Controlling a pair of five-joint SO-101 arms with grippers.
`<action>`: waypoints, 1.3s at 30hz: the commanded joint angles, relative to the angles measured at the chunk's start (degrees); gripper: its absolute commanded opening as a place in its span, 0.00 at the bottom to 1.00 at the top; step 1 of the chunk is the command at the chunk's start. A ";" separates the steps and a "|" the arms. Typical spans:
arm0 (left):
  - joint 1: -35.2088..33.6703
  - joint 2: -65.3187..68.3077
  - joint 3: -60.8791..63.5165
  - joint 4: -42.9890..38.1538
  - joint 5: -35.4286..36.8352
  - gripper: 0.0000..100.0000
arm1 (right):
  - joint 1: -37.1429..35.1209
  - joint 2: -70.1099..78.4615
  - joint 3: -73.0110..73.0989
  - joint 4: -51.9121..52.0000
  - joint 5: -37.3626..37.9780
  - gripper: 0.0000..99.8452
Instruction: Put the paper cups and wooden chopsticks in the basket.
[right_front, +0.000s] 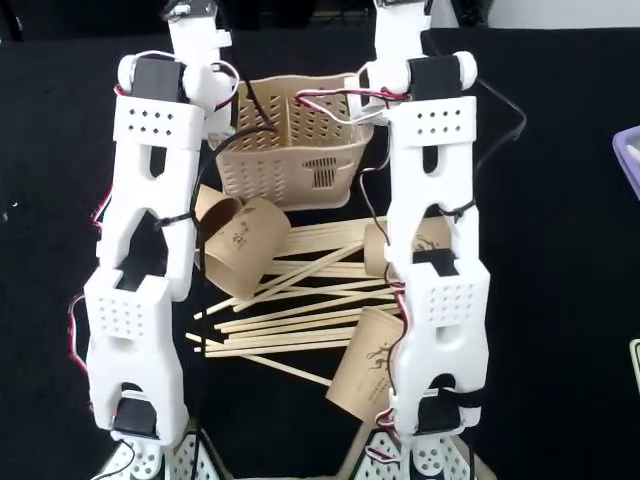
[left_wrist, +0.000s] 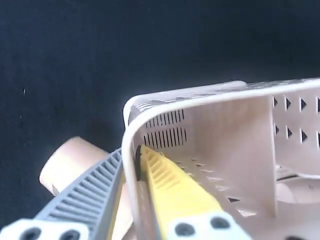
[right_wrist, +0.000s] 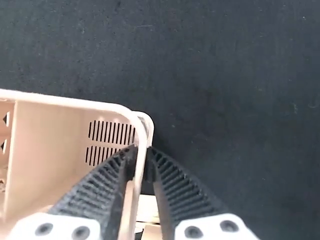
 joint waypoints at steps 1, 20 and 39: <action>0.04 -0.88 -2.95 2.02 0.26 0.03 | 2.20 -5.58 1.63 1.85 0.00 0.01; -0.13 -10.55 8.57 1.93 0.26 0.03 | 1.32 -22.02 20.09 0.88 0.53 0.01; -4.00 -4.31 -4.18 -3.08 0.18 0.22 | 1.67 -22.11 22.55 -10.20 3.78 0.15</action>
